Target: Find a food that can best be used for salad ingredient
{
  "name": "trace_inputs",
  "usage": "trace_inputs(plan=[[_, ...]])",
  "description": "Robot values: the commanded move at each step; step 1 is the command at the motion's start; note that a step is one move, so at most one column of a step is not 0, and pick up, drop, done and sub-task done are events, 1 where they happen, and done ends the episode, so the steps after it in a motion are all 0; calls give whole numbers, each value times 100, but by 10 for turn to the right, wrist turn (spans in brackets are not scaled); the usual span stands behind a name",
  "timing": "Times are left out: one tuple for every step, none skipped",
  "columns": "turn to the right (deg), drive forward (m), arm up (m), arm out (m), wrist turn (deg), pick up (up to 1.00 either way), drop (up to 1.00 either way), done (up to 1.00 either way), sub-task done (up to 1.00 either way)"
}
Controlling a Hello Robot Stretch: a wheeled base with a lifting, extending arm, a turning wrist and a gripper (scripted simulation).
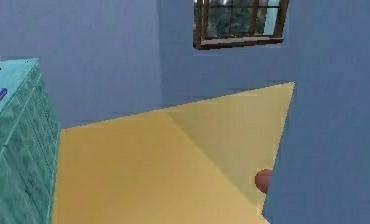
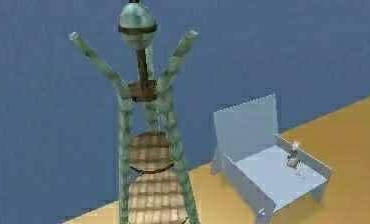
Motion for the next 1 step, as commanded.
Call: trace_inputs(plan=[[0, 100, 0, 0, 0, 0, 0, 0, 0]])
